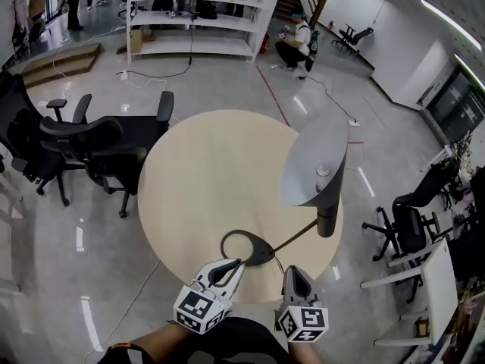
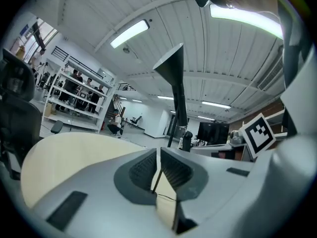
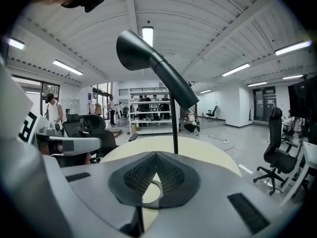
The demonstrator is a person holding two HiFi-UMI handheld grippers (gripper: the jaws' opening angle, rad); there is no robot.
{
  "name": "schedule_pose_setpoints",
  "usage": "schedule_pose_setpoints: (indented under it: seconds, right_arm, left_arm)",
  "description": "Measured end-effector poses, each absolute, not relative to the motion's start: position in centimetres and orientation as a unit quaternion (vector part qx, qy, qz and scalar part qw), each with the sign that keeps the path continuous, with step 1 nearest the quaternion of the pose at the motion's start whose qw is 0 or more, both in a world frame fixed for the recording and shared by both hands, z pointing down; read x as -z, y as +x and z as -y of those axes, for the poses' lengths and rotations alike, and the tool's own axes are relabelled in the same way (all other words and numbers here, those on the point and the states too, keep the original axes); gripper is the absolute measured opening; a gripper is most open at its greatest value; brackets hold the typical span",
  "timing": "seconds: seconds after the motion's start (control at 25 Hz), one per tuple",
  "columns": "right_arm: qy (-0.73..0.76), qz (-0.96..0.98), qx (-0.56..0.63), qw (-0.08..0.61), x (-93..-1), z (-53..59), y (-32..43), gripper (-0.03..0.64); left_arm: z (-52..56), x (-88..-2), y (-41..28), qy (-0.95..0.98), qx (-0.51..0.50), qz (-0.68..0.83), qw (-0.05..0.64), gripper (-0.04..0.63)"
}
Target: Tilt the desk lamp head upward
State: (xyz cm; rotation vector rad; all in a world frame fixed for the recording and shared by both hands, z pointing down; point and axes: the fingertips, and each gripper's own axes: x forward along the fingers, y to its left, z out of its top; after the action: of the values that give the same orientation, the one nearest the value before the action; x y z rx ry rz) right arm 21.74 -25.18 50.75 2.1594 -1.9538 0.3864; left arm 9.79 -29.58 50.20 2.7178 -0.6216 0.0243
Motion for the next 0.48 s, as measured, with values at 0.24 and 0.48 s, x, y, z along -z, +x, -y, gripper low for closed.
schedule_pose_setpoints:
  seconds: [0.24,0.48]
  right_arm:
    - [0.728,0.668,-0.119,0.097,-50.2,22.2,20.9,0.011]
    - [0.724,0.673,-0.123,0.087,-50.3,17.3,22.1,0.011]
  left_arm:
    - [27.0,-49.1,9.9,0.961,-0.009,0.231,0.151,0.048]
    - [22.7,-49.1,10.4,0.957,-0.017,0.253,0.143,0.048]
